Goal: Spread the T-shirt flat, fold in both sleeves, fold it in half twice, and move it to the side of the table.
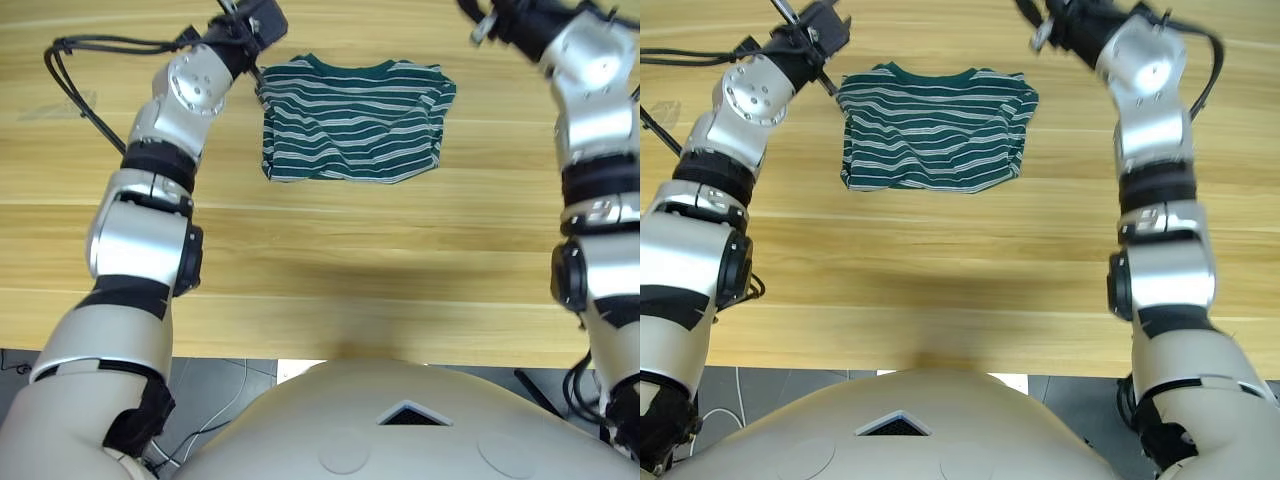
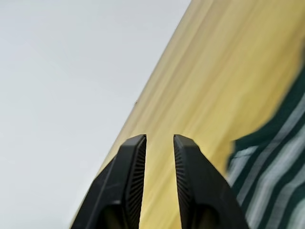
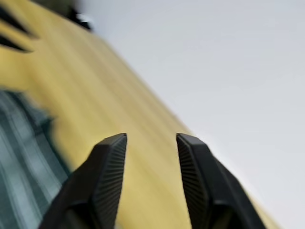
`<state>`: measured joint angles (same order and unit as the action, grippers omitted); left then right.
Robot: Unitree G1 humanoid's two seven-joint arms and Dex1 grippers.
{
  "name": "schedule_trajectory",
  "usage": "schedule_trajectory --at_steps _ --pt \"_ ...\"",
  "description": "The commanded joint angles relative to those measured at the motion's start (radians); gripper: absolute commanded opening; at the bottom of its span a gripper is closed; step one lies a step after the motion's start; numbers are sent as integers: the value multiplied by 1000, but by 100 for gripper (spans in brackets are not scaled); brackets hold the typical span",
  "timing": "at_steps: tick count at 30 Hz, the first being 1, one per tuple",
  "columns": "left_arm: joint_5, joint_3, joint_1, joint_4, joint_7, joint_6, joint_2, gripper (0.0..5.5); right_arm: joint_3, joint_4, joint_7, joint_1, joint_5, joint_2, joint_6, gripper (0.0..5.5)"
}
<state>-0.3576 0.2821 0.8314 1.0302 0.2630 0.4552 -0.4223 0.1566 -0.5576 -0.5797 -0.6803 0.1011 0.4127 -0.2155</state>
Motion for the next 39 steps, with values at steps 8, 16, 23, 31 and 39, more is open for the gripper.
schedule_trajectory --at_steps 8,16,23,31,39 --pt "170 25 -553 -717 401 -276 -85 0 110 433 -48 380 25 -19 326 2" --pt "92 44 -582 -669 396 -393 -100 0 163 330 -58 394 84 -11 414 2" --pt "152 10 -620 -728 447 -600 -103 0 182 291 -83 437 151 91 516 2" --pt "272 -54 -678 -841 503 -734 -112 0 151 323 -83 477 123 136 464 2" --pt "563 -179 -699 -1157 519 -885 -6 0 87 400 -28 455 54 78 280 2"
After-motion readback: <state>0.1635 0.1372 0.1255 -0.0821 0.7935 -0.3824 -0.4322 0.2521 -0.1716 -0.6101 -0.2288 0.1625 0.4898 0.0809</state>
